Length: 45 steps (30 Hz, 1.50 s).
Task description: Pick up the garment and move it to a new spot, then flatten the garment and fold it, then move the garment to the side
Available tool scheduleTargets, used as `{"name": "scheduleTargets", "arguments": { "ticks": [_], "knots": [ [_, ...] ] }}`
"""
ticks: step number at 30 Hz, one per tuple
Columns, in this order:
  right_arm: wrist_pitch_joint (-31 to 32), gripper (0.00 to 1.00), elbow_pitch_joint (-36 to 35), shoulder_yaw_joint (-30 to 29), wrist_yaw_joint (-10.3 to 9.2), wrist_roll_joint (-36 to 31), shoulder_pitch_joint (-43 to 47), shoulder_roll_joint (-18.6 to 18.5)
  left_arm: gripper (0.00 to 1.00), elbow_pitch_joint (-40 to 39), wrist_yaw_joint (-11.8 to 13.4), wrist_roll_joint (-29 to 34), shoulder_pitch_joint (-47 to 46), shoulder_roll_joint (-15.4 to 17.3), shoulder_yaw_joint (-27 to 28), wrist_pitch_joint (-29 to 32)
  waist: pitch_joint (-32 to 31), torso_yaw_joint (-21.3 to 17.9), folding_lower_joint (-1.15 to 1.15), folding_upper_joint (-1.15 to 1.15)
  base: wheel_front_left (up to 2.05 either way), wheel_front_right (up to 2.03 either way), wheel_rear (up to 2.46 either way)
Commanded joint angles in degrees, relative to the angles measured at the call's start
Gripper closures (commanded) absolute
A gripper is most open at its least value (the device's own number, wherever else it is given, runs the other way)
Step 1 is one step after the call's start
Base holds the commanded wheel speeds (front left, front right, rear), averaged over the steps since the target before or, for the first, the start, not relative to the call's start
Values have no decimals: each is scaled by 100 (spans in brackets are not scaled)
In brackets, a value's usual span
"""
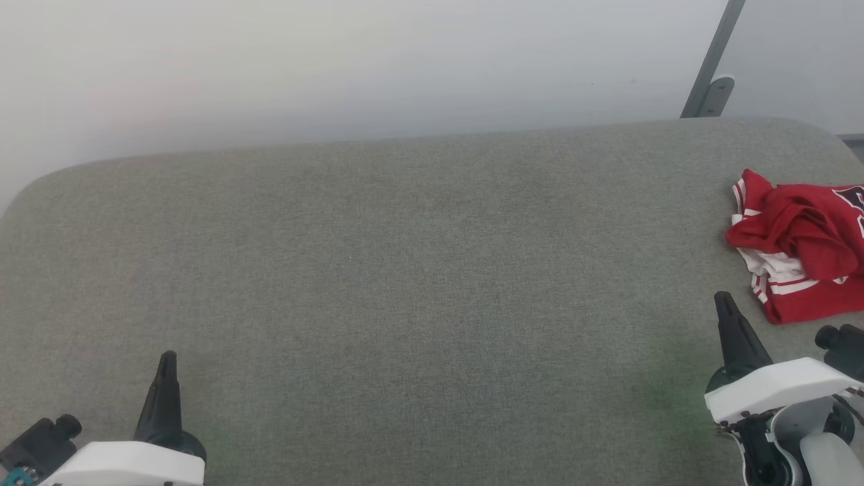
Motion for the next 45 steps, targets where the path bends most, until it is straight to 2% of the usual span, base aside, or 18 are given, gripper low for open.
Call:
{"name": "scheduleTargets", "arguments": {
  "ticks": [1, 19, 45],
  "knots": [
    [39, 100, -111, -51, -1, 192, -28, -2, 100, -57, 1, -164, -156, 42, 11, 39, -2, 3, 0, 0, 0, 0, 0],
    [410, 100, -275, -196, -1, 1537, 64, 208, 100, 12, 1, -1328, -343, -136, -38, 418, -44, 44, 0, 0, 0, 0, 0],
    [808, 100, -449, -348, -1, 2967, 161, 432, 100, 89, 1, -2562, -534, -329, -94, 820, -98, 98, 0, 0, 0, 0, 0]
  ]
}}
